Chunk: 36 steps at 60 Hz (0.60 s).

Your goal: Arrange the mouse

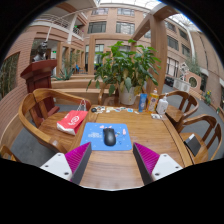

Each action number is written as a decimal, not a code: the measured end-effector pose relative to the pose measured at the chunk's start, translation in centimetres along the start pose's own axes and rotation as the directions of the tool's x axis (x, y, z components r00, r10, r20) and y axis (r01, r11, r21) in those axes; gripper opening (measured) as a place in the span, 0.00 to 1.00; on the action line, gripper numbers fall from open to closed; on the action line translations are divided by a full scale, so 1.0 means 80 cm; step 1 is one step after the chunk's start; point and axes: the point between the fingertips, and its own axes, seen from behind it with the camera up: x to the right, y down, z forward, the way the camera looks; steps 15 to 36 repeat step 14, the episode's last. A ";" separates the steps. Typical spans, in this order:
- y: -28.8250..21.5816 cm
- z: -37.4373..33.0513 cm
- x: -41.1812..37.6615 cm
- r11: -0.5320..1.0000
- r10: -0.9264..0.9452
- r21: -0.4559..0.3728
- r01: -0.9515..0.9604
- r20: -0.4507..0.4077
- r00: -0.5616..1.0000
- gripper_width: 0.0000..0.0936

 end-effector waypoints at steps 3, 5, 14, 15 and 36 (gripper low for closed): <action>0.008 -0.008 -0.002 1.000 0.009 -0.011 -0.009 0.006 1.000 0.91; 0.012 -0.009 -0.003 1.000 0.003 -0.005 -0.003 0.004 1.000 0.91; 0.015 -0.021 -0.003 1.000 -0.017 0.004 0.017 -0.004 1.000 0.91; 0.015 -0.021 -0.003 1.000 -0.017 0.004 0.017 -0.004 1.000 0.91; 0.015 -0.021 -0.003 1.000 -0.017 0.004 0.017 -0.004 1.000 0.91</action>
